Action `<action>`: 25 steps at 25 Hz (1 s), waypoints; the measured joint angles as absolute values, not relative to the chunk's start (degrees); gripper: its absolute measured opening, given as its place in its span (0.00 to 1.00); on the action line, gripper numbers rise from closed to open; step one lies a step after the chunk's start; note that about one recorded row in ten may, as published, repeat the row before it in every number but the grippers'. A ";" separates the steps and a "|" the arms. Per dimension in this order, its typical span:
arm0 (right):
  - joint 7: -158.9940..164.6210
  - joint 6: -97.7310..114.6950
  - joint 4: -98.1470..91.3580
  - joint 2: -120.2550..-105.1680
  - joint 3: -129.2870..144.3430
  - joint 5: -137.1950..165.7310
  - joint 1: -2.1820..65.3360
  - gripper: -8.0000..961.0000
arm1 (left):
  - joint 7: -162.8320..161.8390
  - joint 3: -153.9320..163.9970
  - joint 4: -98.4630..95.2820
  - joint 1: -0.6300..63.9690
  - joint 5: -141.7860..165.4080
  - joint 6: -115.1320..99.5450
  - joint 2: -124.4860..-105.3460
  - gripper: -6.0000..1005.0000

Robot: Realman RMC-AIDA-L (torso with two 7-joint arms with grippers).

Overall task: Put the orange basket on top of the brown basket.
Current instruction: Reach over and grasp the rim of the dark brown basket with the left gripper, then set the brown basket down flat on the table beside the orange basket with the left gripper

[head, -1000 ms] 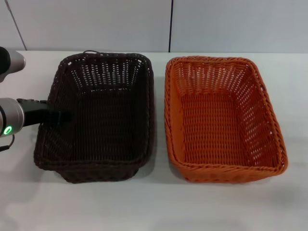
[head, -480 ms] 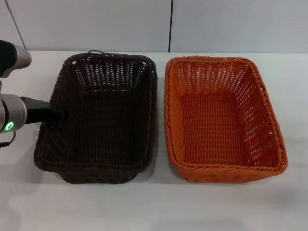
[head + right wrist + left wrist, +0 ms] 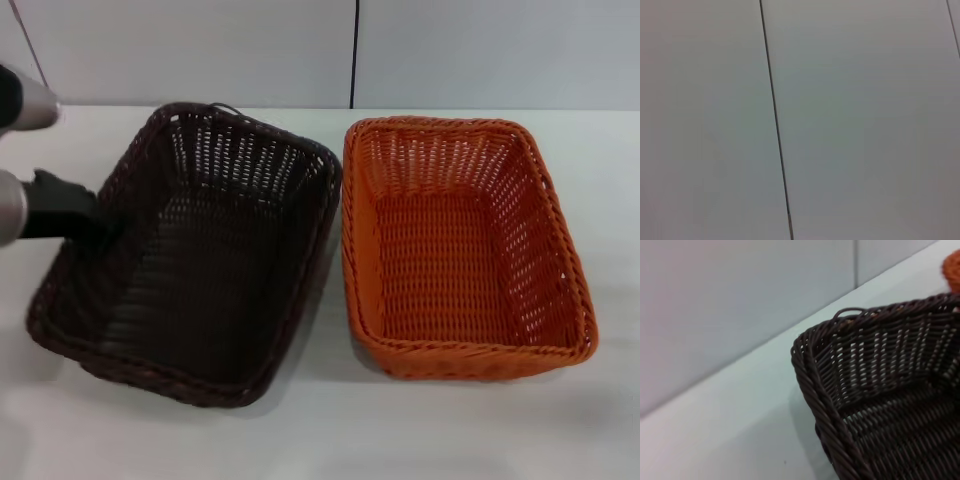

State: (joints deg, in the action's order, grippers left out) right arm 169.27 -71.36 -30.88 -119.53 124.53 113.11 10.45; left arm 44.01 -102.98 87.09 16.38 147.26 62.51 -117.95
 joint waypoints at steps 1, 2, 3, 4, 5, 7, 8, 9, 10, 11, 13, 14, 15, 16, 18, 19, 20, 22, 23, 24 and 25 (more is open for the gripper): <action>169.27 -71.37 -30.90 -119.53 124.53 113.11 10.39 0.73 | 46.21 -104.13 87.28 16.65 146.59 63.33 -117.94 0.27; 169.28 -71.37 -30.97 -119.53 124.53 113.11 10.34 0.73 | 49.86 -105.69 87.40 17.08 145.62 64.85 -117.92 0.27; 169.28 -71.38 -31.17 -119.53 124.53 113.10 10.23 0.73 | 53.88 -107.43 87.45 17.75 144.67 66.64 -117.89 0.27; 169.28 -71.40 -31.40 -119.53 124.53 113.11 10.08 0.73 | 56.76 -108.78 87.44 18.30 144.03 68.02 -117.88 0.27; 169.28 -71.44 -31.75 -119.53 124.53 113.10 9.87 0.73 | 56.76 -108.78 87.44 18.30 144.03 68.02 -117.88 0.27; 169.28 -71.61 -32.23 -119.53 124.53 113.14 9.55 0.73 | 56.76 -108.78 87.44 18.30 144.03 68.02 -117.88 0.27; 169.28 -71.78 -32.40 -119.53 124.53 113.19 9.44 0.73 | 64.86 -112.31 86.77 20.50 143.20 73.07 -117.78 0.27; 169.28 -71.97 -32.49 -119.53 124.56 113.20 9.32 0.73 | 64.86 -112.31 86.77 20.50 143.20 73.07 -117.78 0.27; 169.28 -72.24 -32.56 -119.54 124.73 113.21 9.23 0.73 | 69.90 -115.34 85.71 23.16 143.08 77.83 -117.69 0.27; 169.28 -72.64 -32.60 -119.56 125.19 113.16 9.16 0.73 | 69.90 -115.34 85.71 23.16 143.08 77.83 -117.69 0.27; 169.28 -72.83 -32.63 -119.57 125.47 113.11 9.12 0.73 | 75.14 -116.70 84.95 25.24 143.02 80.94 -117.68 0.27; 169.27 -72.90 -32.65 -119.58 125.61 113.10 9.10 0.73 | 75.14 -116.70 84.95 25.24 143.02 80.94 -117.68 0.27; 169.28 -72.94 -32.69 -119.58 125.77 113.10 9.09 0.73 | 75.14 -116.70 84.95 25.24 143.02 80.94 -117.68 0.27; 169.28 -72.95 -32.72 -119.59 125.96 113.10 9.09 0.73 | 75.14 -116.70 84.95 25.24 143.02 80.94 -117.68 0.27; 169.28 -72.96 -32.76 -119.61 126.31 113.10 9.07 0.73 | 75.14 -116.70 84.95 25.24 143.02 80.94 -117.68 0.27; 169.27 -72.96 -32.77 -119.63 126.50 113.10 9.07 0.73 | 82.83 -116.60 81.78 30.20 142.89 83.23 -117.68 0.27; 169.27 -72.96 -32.78 -119.66 126.57 113.10 9.06 0.73 | 82.83 -116.60 81.78 30.20 142.89 83.23 -117.68 0.27; 169.27 -72.96 -32.78 -119.68 126.67 113.10 8.92 0.73 | 85.96 -116.16 78.15 33.01 142.87 82.65 -117.83 0.26; 169.28 -72.96 -32.78 -119.69 126.69 113.10 8.81 0.73 | 85.96 -116.16 78.15 33.01 142.87 82.65 -117.83 0.26; 169.27 -72.96 -32.78 -119.69 126.70 113.10 8.70 0.73 | 87.82 -115.17 74.37 35.04 142.58 81.21 -117.91 0.26; 169.28 -72.96 -32.78 -119.70 126.71 113.11 8.60 0.73 | 87.82 -115.17 74.37 35.04 142.58 81.21 -117.91 0.25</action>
